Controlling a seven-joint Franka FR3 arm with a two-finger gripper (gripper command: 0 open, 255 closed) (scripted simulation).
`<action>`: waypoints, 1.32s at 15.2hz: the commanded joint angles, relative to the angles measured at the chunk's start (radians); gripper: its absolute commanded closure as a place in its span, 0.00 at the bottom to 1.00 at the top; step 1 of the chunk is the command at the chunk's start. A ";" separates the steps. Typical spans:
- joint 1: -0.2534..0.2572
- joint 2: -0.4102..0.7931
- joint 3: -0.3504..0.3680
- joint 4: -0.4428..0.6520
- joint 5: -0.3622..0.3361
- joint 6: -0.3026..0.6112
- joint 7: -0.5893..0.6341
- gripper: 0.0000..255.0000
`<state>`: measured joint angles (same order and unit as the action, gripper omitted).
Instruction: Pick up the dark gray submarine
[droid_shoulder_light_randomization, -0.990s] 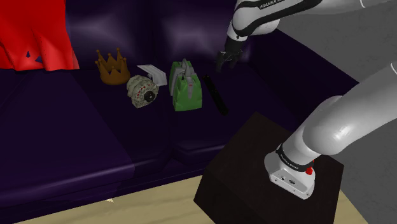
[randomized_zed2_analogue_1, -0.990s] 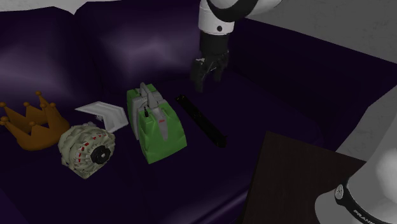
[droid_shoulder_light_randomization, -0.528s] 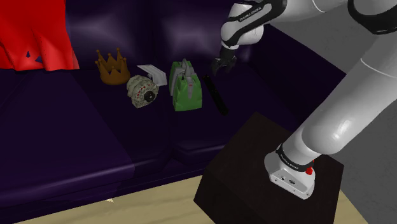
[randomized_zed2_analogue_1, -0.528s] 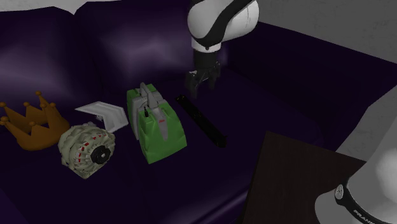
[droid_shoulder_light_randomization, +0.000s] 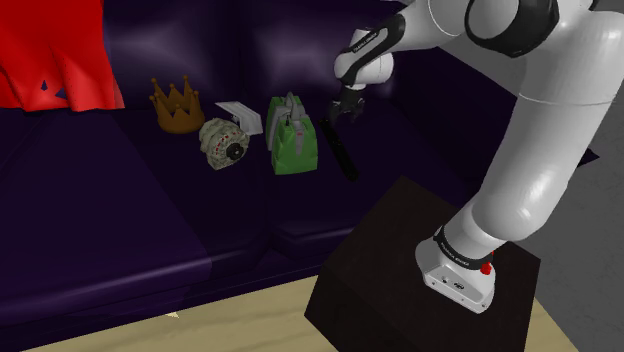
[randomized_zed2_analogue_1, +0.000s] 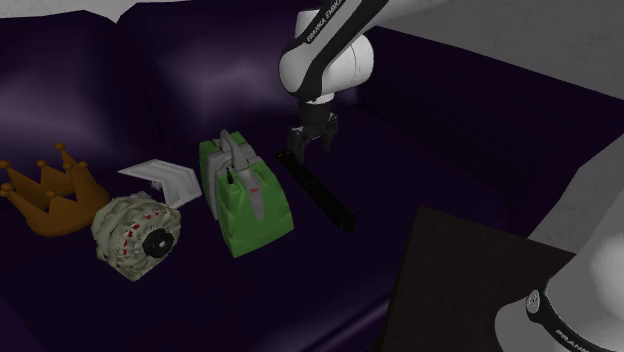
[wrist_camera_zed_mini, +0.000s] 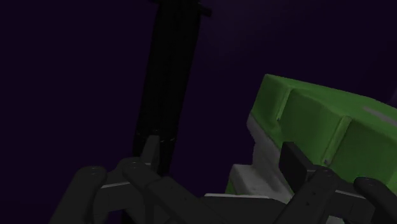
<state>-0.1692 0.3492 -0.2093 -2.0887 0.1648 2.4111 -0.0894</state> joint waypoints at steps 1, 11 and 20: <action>-0.019 0.079 0.000 0.056 0.019 0.012 -0.008 0.00; -0.113 0.424 0.006 0.371 0.071 0.002 -0.008 0.00; -0.126 0.509 0.022 0.405 0.086 0.054 -0.017 0.00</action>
<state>-0.2948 0.8535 -0.1879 -1.6865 0.2503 2.4622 -0.1063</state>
